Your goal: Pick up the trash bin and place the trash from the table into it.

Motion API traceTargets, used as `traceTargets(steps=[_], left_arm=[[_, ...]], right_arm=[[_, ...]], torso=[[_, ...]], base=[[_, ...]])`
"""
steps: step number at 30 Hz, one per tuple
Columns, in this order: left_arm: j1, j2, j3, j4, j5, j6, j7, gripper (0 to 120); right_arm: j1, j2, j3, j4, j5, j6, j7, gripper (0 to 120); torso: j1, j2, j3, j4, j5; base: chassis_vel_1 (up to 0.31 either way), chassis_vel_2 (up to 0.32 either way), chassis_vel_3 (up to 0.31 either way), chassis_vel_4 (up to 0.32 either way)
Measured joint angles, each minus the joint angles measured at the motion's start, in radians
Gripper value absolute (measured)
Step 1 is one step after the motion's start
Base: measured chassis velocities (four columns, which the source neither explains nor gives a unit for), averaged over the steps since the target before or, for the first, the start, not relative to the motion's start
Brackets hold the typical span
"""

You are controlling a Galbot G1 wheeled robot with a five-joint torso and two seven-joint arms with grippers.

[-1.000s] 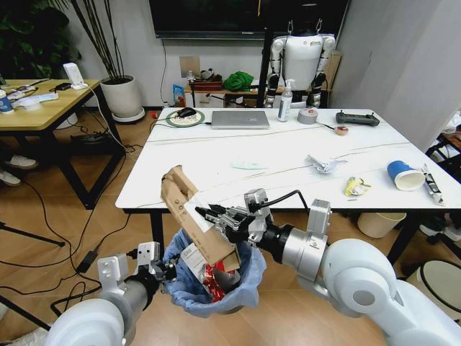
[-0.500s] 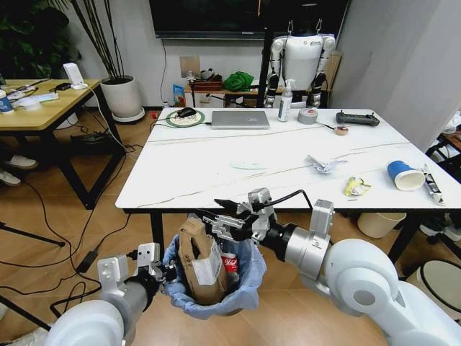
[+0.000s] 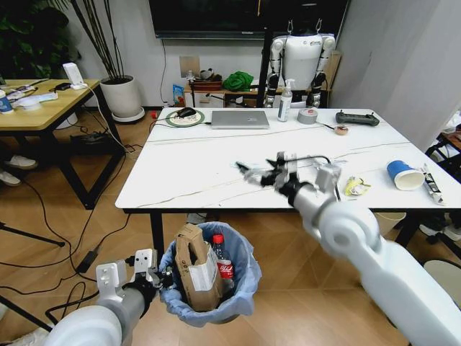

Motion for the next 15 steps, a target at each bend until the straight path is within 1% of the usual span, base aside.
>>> traceTargets(steps=[2,4,7,9,10,11,14,15], left_arm=[[0.004,0.003,-0.001,0.0,-0.001,0.0,-0.001,0],[0.005,0.004,-0.001,0.0,-0.001,0.0,-0.001,0],[0.006,0.008,-0.002,0.0,-0.004,0.0,-0.001,0],[0.003,0.009,-0.001,0.0,-0.004,0.0,-0.001,0],[0.002,0.009,-0.001,0.0,-0.004,0.0,0.0,0],[0.002,0.009,-0.001,0.0,-0.004,0.0,0.0,0],[0.0,0.006,0.002,0.0,-0.005,0.0,0.0,0],[0.001,0.005,0.002,0.0,-0.005,0.0,0.0,0]], right_arm=[[0.058,0.045,-0.018,-0.097,-0.002,0.0,0.021,100],[0.071,0.057,-0.023,-0.118,-0.002,0.0,0.027,100],[0.146,0.147,-0.055,-0.243,-0.015,-0.026,0.048,100],[0.199,0.2,-0.099,-0.321,-0.023,-0.057,0.059,100],[0.214,0.217,-0.111,-0.341,-0.022,-0.063,0.07,100],[0.214,0.217,-0.111,-0.341,-0.022,-0.063,0.07,100],[0.277,0.282,-0.148,-0.436,-0.016,-0.082,0.107,100],[0.31,0.306,-0.159,-0.487,-0.024,-0.09,0.11,100]], torso=[[0.0,0.0,0.0,-0.0001,0.0],[0.0,0.0,0.0,-0.0001,0.0],[0.0,0.0,0.0,0.0,-0.0001],[0.0,0.0,0.0,-0.0001,-0.0003],[0.0,0.0,0.0,-0.0001,-0.0003],[0.0,0.0,0.0,-0.0001,-0.0003],[0.0,0.0,0.0,0.0002,-0.0003],[0.0,0.0,0.0,0.0003,-0.0004]], base=[[0.0,0.0,0.0,0.0],[0.0,0.0,0.0,0.0],[0.0,0.0,0.0,0.0],[0.0,0.0,0.0,0.0],[0.0,0.0,0.0,0.0],[0.0,0.0,0.0,0.0],[0.0,0.0,0.0,0.0],[0.0,0.0,0.0,0.0]])
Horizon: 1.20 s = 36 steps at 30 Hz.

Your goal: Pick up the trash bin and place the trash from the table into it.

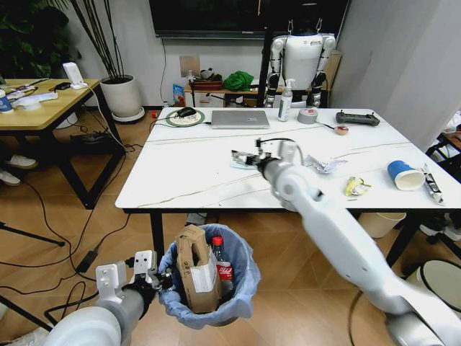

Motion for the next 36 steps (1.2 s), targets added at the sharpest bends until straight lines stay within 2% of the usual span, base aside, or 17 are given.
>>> traceTargets(steps=[6,15,25,31,33,34,36], left_arm=[[-0.002,-0.008,-0.016,0.0,-0.017,0.0,0.0,0],[0.0,-0.017,-0.026,0.0,-0.035,0.0,0.0,0],[-0.006,-0.019,-0.032,0.0,-0.045,0.0,-0.004,0],[-0.013,-0.02,-0.033,0.0,-0.049,0.0,-0.004,0],[-0.013,-0.02,-0.033,0.0,-0.049,0.0,-0.004,0],[-0.013,-0.02,-0.034,0.0,-0.049,0.0,-0.004,0],[-0.014,-0.02,-0.034,0.0,-0.05,0.0,-0.004,0]], right_arm=[[0.079,0.037,-0.004,-0.127,-0.018,-0.057,-0.026,100],[0.086,0.01,-0.009,-0.222,-0.08,-0.123,-0.147,98],[0.1,-0.003,-0.012,-0.278,-0.116,-0.131,-0.223,88],[0.099,-0.009,-0.024,-0.29,-0.125,-0.129,-0.237,63],[0.099,-0.009,-0.024,-0.291,-0.126,-0.129,-0.237,63],[0.102,-0.01,-0.028,-0.297,-0.13,-0.127,-0.242,53],[0.104,-0.01,-0.033,-0.302,-0.136,-0.126,-0.245,47]], torso=[[0.0,0.0,0.0,-0.0001,0.0],[0.0,0.0,0.0,-0.0005,0.0007],[0.0,0.0,0.0,-0.0004,0.0005],[0.0,0.0,0.0,-0.0003,0.0005],[0.0,0.0,0.0,-0.0003,0.0005],[0.0,0.0,0.0,-0.0003,0.0005],[0.0,0.0,0.0,-0.0003,0.0004]], base=[[0.0,0.0,0.0,0.0],[0.0,0.0,0.0,0.0],[0.0,0.0,0.0,0.0],[0.0,0.0,0.0,0.0],[0.0,0.0,0.0,0.0],[0.0,0.0,0.0,0.0],[0.0,0.0,0.0,0.0]])
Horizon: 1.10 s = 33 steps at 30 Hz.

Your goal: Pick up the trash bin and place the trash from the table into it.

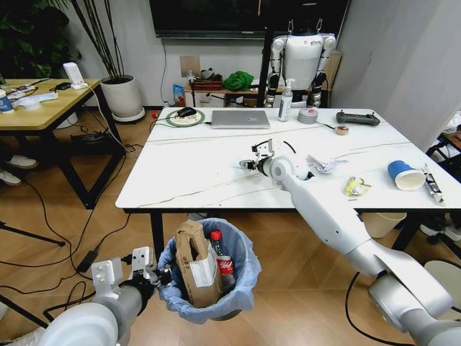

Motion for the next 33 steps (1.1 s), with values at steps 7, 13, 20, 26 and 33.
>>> traceTargets(steps=[7,13,20,26,33], left_arm=[[-0.007,0.0,0.0,0.0,-0.001,0.0,0.0,0],[-0.01,-0.002,0.0,0.0,-0.001,0.0,0.001,0],[-0.014,-0.003,0.001,0.0,0.0,0.0,0.002,0],[-0.02,-0.009,0.005,0.0,0.001,0.0,0.002,0],[-0.023,-0.007,0.005,0.0,0.0,0.0,-0.001,0]], right_arm=[[-0.009,-0.004,-0.016,0.001,-0.024,0.013,-0.006,21],[-0.015,-0.005,-0.019,0.006,-0.051,0.036,-0.007,0],[-0.045,-0.032,0.021,0.136,-0.024,0.069,0.041,0],[-0.156,-0.203,0.065,0.491,0.153,0.072,0.128,0],[-0.299,-0.345,0.092,0.857,0.275,0.146,0.003,0]], torso=[[0.0,0.0,0.0,0.0,-0.0001],[0.0,0.0,0.0,0.0,0.0],[0.0,0.0,0.0,0.0005,0.0001],[0.0,0.0,0.0,-0.0006,0.0002],[0.0,0.0,0.0,0.0001,0.0001]], base=[[0.0,0.0,0.0,0.0],[0.0,0.0,0.0,0.0],[0.0,0.0,0.0,0.0],[0.0,0.0,0.0,0.0],[0.0,0.0,0.0,0.0]])
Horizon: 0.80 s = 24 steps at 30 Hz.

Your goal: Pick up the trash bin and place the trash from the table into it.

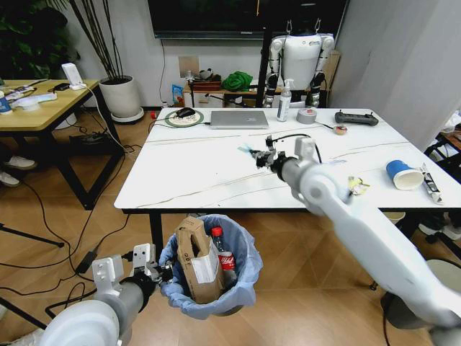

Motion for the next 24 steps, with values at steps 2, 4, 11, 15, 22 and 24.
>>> traceTargets(steps=[2,4,11,15,22,24], left_arm=[[-0.002,0.0,-0.001,0.0,-0.001,0.0,-0.006,0],[-0.002,0.0,-0.002,0.0,-0.002,0.0,-0.008,0],[-0.003,0.002,-0.017,0.0,-0.03,0.0,-0.046,0],[-0.008,0.003,-0.019,0.0,-0.046,0.0,-0.062,0],[-0.012,0.003,-0.017,0.0,-0.053,0.0,-0.073,0],[-0.012,0.0,-0.016,0.0,-0.053,0.0,-0.075,0]], right_arm=[[-0.027,-0.025,-0.005,0.084,0.017,0.019,-0.065,0],[-0.038,-0.037,-0.009,0.12,0.022,0.024,-0.099,0],[-0.084,-0.112,-0.027,0.235,-0.017,0.043,-0.338,0],[-0.12,-0.146,-0.037,0.257,-0.088,0.044,-0.418,0],[-0.201,-0.185,-0.045,0.264,-0.203,0.061,-0.491,0],[-0.206,-0.186,-0.05,0.263,-0.222,0.061,-0.504,0]], torso=[[0.0,0.0,0.0,0.0001,-0.0001],[0.0,0.0,0.0,0.0001,-0.0001],[0.0,0.0,0.0,0.0001,-0.0001],[0.0,0.0,0.0,0.0,-0.0001],[0.0,0.0,0.0,-0.0002,0.0],[0.0,0.0,0.0,-0.0001,-0.0001]], base=[[0.0,0.0,0.0,0.0],[0.0,0.0,0.0,0.0],[0.0,0.0,0.0,0.0],[0.0,0.0,0.0,0.0],[0.0,0.0,0.0,0.0],[0.0,0.0,0.0,0.0]])
